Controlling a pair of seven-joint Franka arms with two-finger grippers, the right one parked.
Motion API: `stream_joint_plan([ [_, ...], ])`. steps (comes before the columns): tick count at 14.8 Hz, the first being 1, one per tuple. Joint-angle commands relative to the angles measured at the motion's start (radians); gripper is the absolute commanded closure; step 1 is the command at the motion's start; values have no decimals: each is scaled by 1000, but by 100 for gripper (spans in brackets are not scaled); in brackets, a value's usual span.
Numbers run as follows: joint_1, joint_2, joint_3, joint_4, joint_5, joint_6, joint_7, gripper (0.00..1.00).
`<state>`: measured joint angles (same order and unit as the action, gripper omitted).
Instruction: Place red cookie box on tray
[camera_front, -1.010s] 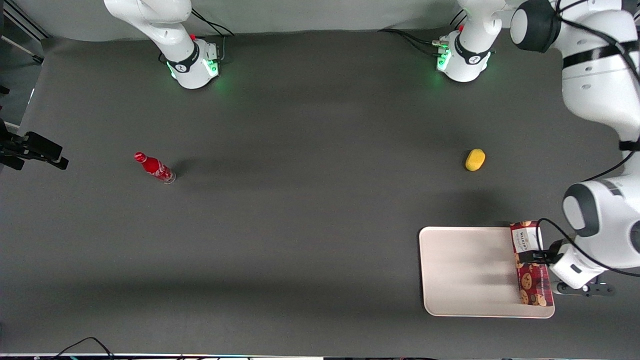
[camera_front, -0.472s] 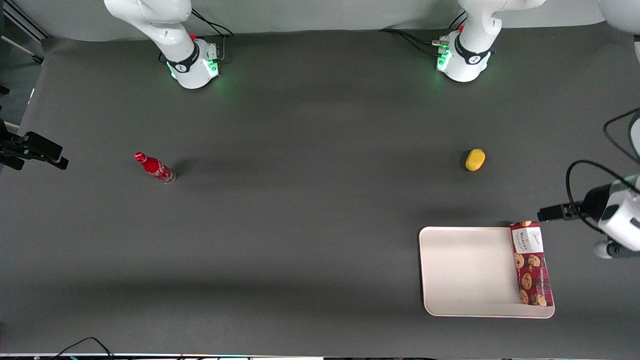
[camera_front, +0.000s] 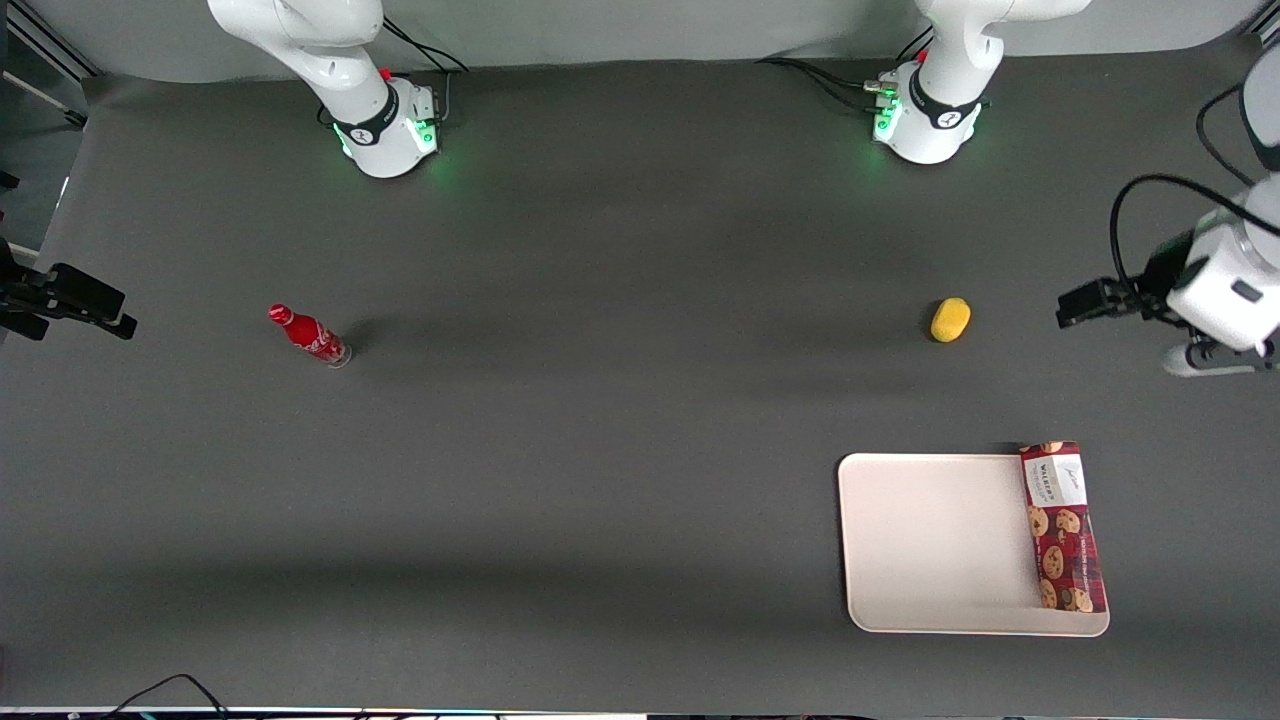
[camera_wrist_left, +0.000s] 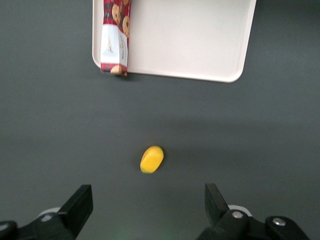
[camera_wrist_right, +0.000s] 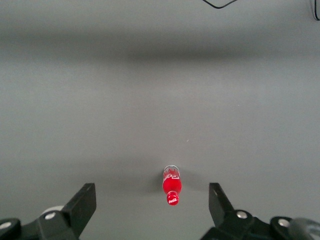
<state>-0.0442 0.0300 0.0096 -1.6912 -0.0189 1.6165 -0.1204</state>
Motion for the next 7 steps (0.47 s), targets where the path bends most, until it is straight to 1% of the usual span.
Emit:
stream_joint_plan([
  [1, 44, -96, -54, -94, 23, -35, -22, 0],
  [3, 159, -107, -181, -94, 23, -41, -22, 0],
  [4, 174, -111, -207, -96, 33, -41, -22, 0],
  [5, 173, -119, -210, -96, 52, -43, -24, 0],
  [7, 168, -157, -211, -94, 59, -63, -27, 0],
])
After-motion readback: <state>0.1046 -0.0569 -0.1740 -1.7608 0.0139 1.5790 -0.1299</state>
